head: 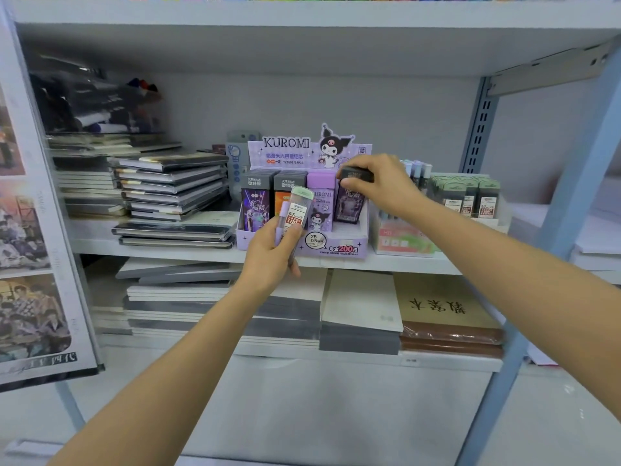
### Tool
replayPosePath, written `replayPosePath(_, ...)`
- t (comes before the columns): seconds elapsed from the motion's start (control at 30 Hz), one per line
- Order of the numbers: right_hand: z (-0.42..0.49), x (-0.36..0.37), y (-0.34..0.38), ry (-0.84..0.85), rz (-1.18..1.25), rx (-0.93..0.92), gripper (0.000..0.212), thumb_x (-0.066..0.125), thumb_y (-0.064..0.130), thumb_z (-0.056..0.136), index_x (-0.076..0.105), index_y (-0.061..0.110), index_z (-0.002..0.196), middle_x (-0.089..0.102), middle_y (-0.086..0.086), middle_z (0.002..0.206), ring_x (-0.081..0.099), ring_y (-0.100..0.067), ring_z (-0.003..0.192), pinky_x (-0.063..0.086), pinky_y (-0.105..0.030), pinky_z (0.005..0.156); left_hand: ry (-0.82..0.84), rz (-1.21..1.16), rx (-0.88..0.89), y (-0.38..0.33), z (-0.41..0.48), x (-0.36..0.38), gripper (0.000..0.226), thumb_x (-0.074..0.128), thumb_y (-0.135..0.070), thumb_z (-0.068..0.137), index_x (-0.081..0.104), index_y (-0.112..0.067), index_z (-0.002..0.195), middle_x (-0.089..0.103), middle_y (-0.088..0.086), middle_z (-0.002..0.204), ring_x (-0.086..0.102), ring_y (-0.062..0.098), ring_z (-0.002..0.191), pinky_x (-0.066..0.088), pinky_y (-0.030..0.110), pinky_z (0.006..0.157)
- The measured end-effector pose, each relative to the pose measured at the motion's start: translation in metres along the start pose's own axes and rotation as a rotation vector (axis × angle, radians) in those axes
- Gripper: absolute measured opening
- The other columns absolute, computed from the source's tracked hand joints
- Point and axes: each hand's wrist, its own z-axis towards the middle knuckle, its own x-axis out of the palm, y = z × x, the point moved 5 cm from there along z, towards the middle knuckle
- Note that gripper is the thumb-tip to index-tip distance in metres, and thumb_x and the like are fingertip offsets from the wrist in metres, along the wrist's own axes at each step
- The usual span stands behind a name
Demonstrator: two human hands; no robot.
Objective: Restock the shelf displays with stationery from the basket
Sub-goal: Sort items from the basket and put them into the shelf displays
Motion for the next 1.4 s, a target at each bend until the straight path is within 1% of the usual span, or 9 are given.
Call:
replayPosePath(0.13,0.007,-0.001,-0.003,0.114,-0.035,-0.002,0.016,0.067,0.022,0.09,0.071,0.016,0.105,0.067,0.001,0.088,0.059,-0.011,0.077,0.042,-0.012,0.065,0.004,0.006,0.016,0.002,0.001,0.001,0.021,0.046,-0.03,0.102,0.056,-0.014,0.093,0.051,-0.014,0.047,0.054,0.013,0.041,0.04,0.013,0.05)
replayPosePath(0.33,0.02,0.003,-0.003,0.213,-0.102,0.03,0.022,0.064,0.021,0.092,0.067,0.009,0.111,0.067,-0.008,0.101,0.061,-0.024,0.093,0.049,-0.033,0.081,0.004,0.028,0.009,0.0,0.001,0.001,0.03,0.047,-0.031,0.102,0.054,-0.002,0.099,0.047,0.014,0.065,0.055,0.015,0.041,0.044,0.023,0.053)
replayPosePath(0.53,0.013,0.012,-0.007,0.161,-0.106,0.049,0.016,0.046,0.015,0.1,0.045,0.011,0.116,0.052,0.001,0.095,0.048,-0.017,0.086,0.036,-0.023,0.065,0.017,0.036,0.002,0.0,0.0,0.002,0.031,0.047,-0.032,0.101,0.054,-0.002,0.101,0.047,0.01,0.061,0.055,0.015,0.042,0.045,0.026,0.056)
replayPosePath(0.77,0.017,-0.005,-0.001,0.081,-0.093,0.018,0.022,0.069,0.013,0.088,0.068,0.013,0.11,0.063,0.003,0.096,0.058,-0.015,0.088,0.045,-0.027,0.083,0.022,0.035,0.004,-0.001,0.0,0.002,0.027,0.048,-0.032,0.101,0.055,-0.007,0.097,0.05,0.002,0.058,0.054,0.014,0.042,0.042,0.021,0.052)
replayPosePath(0.87,0.019,-0.014,-0.003,0.162,-0.143,0.058,0.022,0.072,0.011,0.085,0.069,0.013,0.107,0.066,0.0,0.092,0.061,-0.017,0.083,0.048,-0.027,0.081,0.022,0.033,-0.005,0.001,0.0,0.002,0.029,0.047,-0.033,0.101,0.055,-0.005,0.099,0.051,0.008,0.062,0.055,0.014,0.044,0.041,0.023,0.053)
replayPosePath(1.0,0.027,-0.015,-0.002,0.283,-0.132,0.13,0.024,0.074,0.003,0.081,0.069,0.009,0.105,0.069,-0.007,0.091,0.064,-0.014,0.071,0.051,-0.014,0.06,0.024,0.027,0.001,0.0,-0.002,0.003,0.027,0.048,-0.033,0.101,0.056,-0.008,0.097,0.052,0.007,0.061,0.055,0.015,0.044,0.042,0.028,0.055)
replayPosePath(1.17,0.022,-0.007,-0.003,-0.014,-0.151,0.093,0.019,0.077,0.006,0.078,0.067,0.01,0.094,0.067,-0.009,0.096,0.058,-0.019,0.083,0.051,-0.035,0.081,0.04,0.021,0.005,-0.001,-0.002,0.003,0.021,0.048,-0.033,0.101,0.058,-0.015,0.096,0.053,0.0,0.056,0.054,0.015,0.045,0.042,0.028,0.055)
replayPosePath(1.3,0.013,0.003,-0.008,-0.121,-0.351,0.009,0.016,0.072,0.011,0.083,0.07,0.01,0.099,0.06,-0.007,0.104,0.053,-0.023,0.094,0.038,-0.031,0.074,0.05,0.008,0.004,-0.001,-0.003,0.002,0.018,0.048,-0.033,0.101,0.056,-0.02,0.092,0.054,-0.006,0.053,0.056,0.016,0.046,0.044,0.029,0.057)
replayPosePath(1.4,0.015,0.005,-0.007,-0.091,-0.468,-0.011,0.017,0.065,0.013,0.09,0.073,0.011,0.105,0.064,-0.008,0.104,0.05,-0.027,0.104,0.038,-0.033,0.082,0.059,-0.008,0.018,-0.005,-0.005,0.002,0.016,0.049,-0.033,0.1,0.056,-0.025,0.089,0.057,-0.014,0.057,0.057,0.016,0.046,0.043,0.022,0.054)
